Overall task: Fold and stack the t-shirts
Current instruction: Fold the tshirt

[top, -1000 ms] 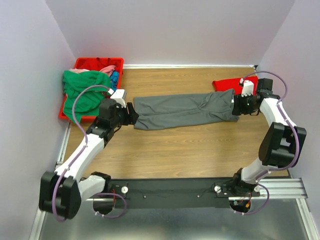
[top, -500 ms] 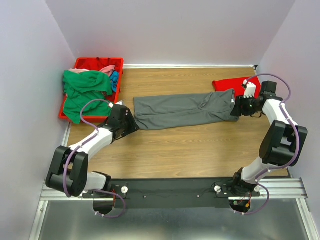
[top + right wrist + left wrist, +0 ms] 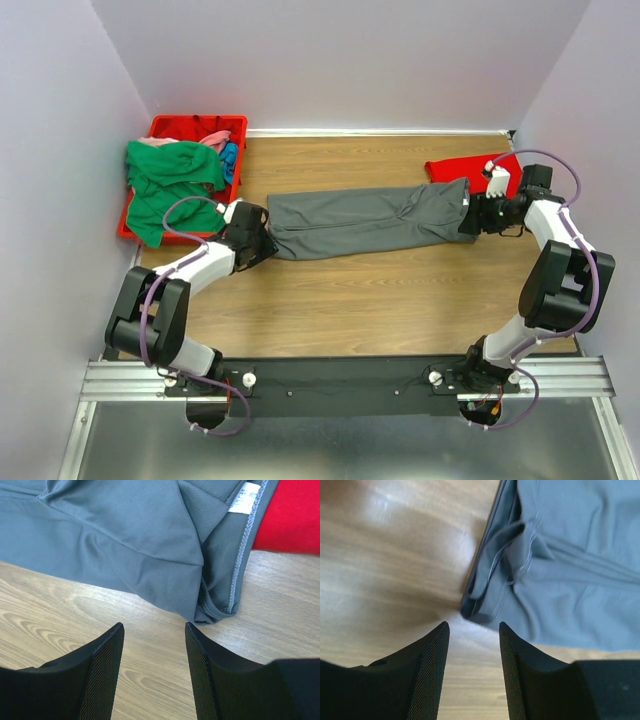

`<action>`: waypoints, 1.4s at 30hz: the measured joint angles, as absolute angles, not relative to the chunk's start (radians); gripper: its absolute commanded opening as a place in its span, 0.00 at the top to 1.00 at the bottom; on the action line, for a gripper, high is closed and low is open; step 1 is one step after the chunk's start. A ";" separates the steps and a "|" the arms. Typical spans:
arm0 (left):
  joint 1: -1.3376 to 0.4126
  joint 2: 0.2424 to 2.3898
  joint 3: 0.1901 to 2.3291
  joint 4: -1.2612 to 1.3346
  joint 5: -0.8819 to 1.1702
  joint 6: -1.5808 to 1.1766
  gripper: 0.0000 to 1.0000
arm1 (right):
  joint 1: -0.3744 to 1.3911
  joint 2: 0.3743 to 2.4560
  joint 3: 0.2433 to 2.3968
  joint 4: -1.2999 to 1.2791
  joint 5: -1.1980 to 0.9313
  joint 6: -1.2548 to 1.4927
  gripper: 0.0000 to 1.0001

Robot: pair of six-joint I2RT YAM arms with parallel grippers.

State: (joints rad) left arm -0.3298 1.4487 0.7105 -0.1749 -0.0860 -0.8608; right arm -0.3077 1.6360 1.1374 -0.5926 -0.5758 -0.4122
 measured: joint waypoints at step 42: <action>-0.332 1.372 0.640 -0.159 -0.071 -0.747 1.00 | -0.311 1.616 1.106 -0.601 -0.589 -0.472 0.41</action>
